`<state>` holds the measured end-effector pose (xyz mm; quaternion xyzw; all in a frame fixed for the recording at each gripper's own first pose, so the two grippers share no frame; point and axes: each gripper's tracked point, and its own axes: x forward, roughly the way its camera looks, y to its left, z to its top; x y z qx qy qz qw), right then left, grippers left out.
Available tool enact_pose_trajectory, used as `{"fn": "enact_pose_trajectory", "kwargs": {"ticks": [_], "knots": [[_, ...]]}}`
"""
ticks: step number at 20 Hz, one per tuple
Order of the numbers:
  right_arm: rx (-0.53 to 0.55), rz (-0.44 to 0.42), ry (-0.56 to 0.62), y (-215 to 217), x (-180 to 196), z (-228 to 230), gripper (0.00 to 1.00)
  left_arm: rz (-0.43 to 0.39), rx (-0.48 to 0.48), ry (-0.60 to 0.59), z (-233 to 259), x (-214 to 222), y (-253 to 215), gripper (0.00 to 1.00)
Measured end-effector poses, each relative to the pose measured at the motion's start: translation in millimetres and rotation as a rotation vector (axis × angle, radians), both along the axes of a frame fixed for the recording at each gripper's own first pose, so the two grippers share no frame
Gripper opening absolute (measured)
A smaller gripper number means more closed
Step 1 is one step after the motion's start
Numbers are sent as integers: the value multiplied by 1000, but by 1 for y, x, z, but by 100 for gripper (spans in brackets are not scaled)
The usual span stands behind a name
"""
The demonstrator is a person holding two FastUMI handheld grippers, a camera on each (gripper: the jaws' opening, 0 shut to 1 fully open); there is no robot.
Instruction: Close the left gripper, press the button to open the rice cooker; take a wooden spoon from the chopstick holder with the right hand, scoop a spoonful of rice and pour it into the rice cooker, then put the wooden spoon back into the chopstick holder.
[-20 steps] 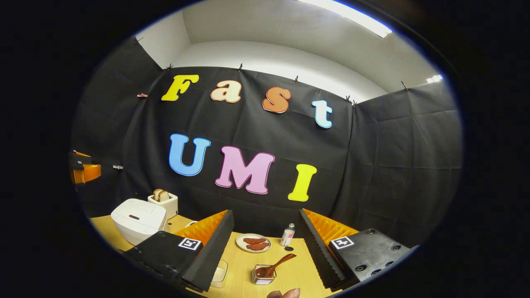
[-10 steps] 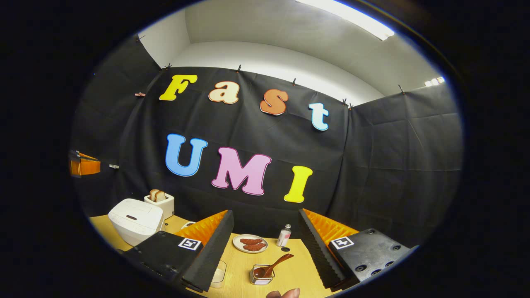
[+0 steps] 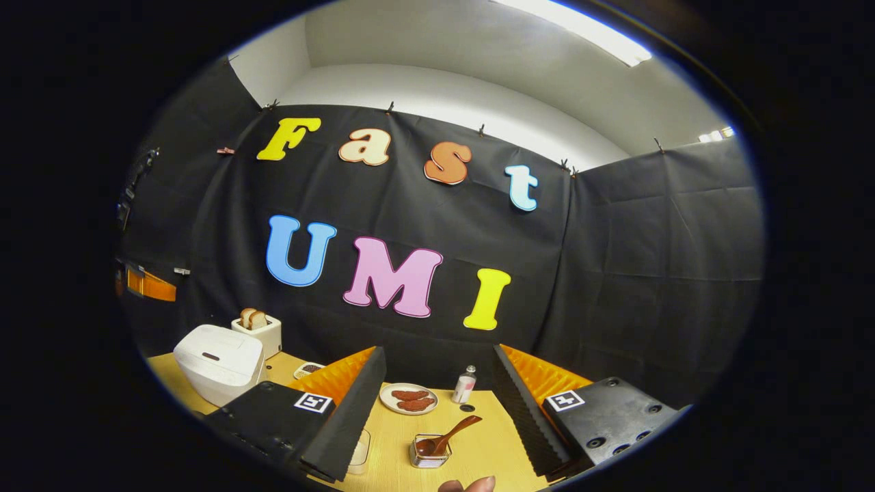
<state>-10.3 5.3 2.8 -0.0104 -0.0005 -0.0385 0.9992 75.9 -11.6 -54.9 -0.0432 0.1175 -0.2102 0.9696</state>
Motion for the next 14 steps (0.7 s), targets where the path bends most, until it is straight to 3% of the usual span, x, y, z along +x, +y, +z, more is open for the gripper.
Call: {"fn": "enact_pose_trajectory", "kwargs": {"ticks": [3, 8, 14], "knots": [[-4, -22, -1, -6, -2, 0, 97, -12, -14, 108, -32, 31, 6, 7], [-18, -67, 25, -21, -8, -11, 97, 35, -29, 285, -93, 77, 25, 7], [-24, -118, 48, -42, -13, -22, 97, 44, -47, 396, -140, 102, 28, 7]]}}
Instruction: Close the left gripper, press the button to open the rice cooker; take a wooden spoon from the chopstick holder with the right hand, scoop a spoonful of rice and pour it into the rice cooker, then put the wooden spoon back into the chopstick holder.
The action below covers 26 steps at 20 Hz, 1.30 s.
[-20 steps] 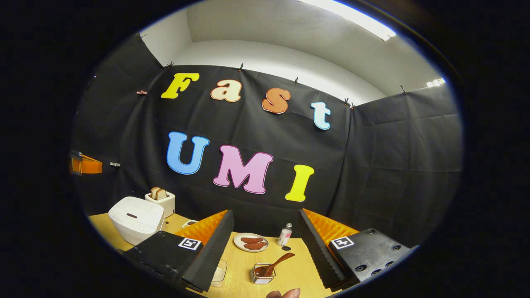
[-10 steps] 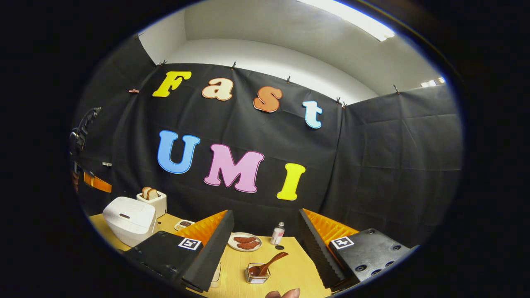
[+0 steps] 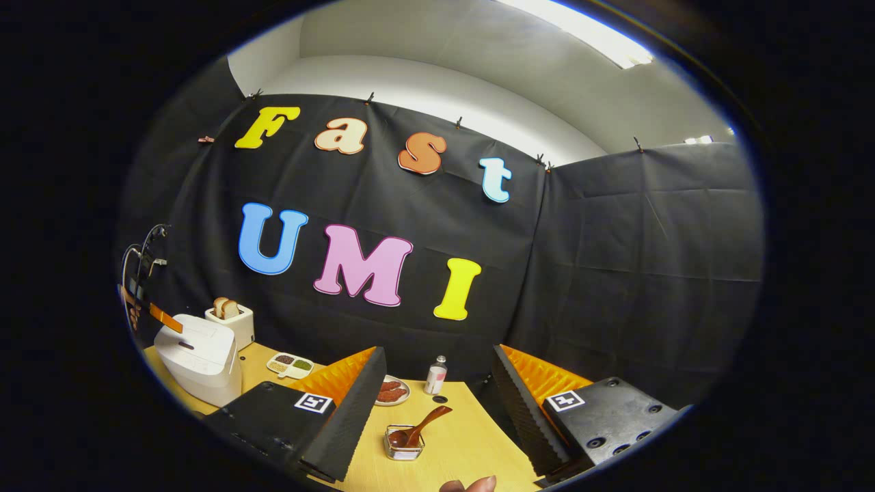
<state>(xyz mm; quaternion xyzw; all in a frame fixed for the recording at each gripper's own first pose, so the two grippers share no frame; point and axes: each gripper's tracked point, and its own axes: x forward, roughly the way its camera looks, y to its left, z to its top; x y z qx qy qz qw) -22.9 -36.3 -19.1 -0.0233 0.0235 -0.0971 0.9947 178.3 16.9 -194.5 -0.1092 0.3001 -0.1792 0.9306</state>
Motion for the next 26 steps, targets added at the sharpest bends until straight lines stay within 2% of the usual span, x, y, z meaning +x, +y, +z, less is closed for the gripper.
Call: {"fn": "enact_pose_trajectory", "kwargs": {"ticks": [3, 7, 13, 17, 21, 22, 26], "knots": [[14, -13, 14, -4, -3, -8, 97, 5, 21, 45, -15, 2, -3, 7], [12, -19, 33, -7, -3, -17, 97, -2, 94, 82, -32, 1, 1, 7], [9, -16, 44, -8, -1, -23, 97, -2, 55, 128, -40, -2, 1, 8], [2, -14, 42, -8, -2, -22, 97, -3, 82, 147, -41, -2, 2, 8], [-14, -14, 42, -9, -4, -21, 97, 23, 83, 16, -6, 7, 4, 10], [-15, -11, 46, -9, -4, -22, 97, 33, 80, -27, 7, 9, 5, 8], [-8, -6, 49, -4, -6, -22, 97, 101, 112, -289, 78, 26, 19, 7]]}}
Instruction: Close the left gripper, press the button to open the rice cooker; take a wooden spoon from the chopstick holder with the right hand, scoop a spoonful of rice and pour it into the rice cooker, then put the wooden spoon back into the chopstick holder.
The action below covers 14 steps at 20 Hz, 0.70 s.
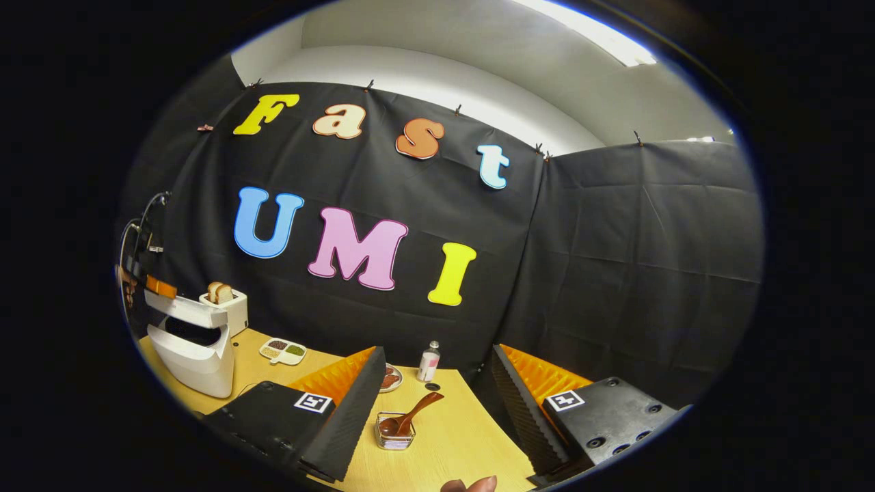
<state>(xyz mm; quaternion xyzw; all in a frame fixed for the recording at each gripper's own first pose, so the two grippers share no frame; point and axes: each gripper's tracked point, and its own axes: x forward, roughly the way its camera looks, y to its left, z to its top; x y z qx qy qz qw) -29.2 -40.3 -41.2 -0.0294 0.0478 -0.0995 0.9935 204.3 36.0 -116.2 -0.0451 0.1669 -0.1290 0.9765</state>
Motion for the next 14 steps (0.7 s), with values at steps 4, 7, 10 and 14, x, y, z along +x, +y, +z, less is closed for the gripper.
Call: {"fn": "enact_pose_trajectory", "kwargs": {"ticks": [4, 7, 10, 14], "knots": [[-2, 8, -7, 5, 0, 4, 97, 62, 1, -197, 59, -5, 7, 9], [-3, 19, -14, 8, -3, 6, 97, 88, -5, -241, 76, -14, 12, 23], [-6, 28, -12, 11, -6, 6, 97, 110, -1, -270, 84, -29, 16, 85], [20, 52, 12, 16, -9, 0, 98, 120, 16, -280, 92, -53, 16, 95]]}}
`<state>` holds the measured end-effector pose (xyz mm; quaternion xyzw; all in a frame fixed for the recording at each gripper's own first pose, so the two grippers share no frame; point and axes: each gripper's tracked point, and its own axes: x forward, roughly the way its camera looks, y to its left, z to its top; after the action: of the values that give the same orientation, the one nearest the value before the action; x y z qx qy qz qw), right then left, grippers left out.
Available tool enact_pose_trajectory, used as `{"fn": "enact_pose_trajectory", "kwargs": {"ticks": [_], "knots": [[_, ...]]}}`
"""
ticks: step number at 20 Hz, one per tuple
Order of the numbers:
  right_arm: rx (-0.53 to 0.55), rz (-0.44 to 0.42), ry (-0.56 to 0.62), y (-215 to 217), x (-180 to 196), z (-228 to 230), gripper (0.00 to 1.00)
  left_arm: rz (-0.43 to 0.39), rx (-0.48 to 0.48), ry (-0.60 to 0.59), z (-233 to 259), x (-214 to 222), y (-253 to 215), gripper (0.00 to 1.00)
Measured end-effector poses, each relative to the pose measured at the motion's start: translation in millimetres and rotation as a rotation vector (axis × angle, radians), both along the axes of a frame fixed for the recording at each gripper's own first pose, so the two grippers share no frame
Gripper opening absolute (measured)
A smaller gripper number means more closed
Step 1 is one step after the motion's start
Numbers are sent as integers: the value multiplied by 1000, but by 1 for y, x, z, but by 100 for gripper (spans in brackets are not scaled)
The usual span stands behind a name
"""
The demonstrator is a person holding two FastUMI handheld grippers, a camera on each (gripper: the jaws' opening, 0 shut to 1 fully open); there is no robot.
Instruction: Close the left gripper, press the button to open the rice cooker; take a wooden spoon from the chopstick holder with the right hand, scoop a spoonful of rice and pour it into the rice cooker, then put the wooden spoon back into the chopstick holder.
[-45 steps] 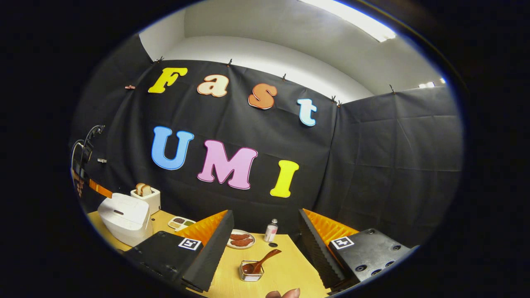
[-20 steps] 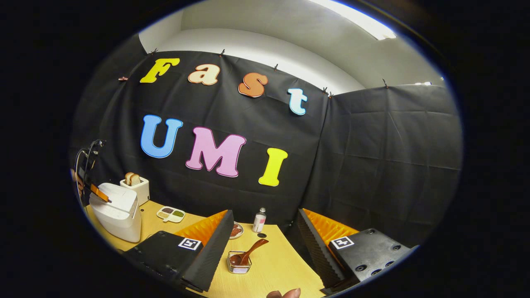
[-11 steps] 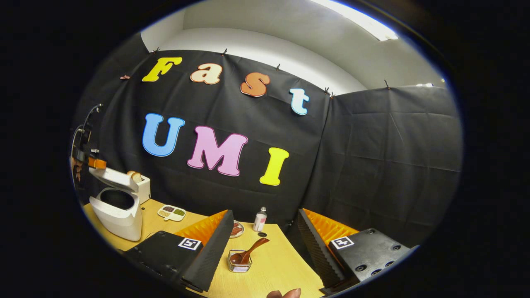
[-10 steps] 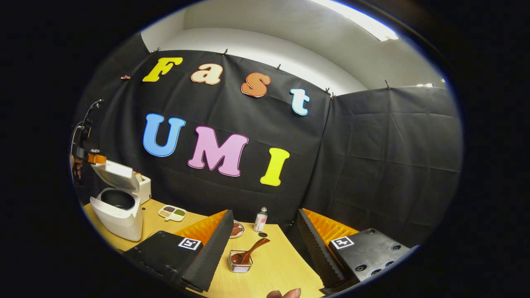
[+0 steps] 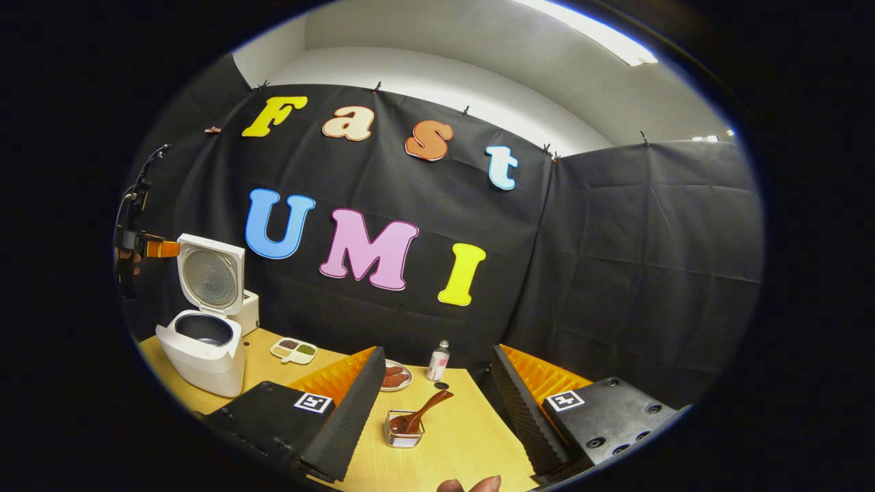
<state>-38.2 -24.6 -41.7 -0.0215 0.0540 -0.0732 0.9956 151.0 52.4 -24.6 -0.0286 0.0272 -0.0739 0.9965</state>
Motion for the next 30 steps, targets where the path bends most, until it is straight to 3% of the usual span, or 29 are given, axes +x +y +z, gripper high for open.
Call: {"fn": "enact_pose_trajectory", "kwargs": {"ticks": [8, 16, 30], "knots": [[57, 73, 15, -1, -4, -17, 98, 54, -33, -16, 16, -81, -3, 95], [132, 153, 80, -9, 12, -71, 98, 118, -16, -20, 13, -156, -12, 95], [258, 213, 215, -23, 61, -195, 98, 149, -28, 9, -2, -212, -23, 95]]}}
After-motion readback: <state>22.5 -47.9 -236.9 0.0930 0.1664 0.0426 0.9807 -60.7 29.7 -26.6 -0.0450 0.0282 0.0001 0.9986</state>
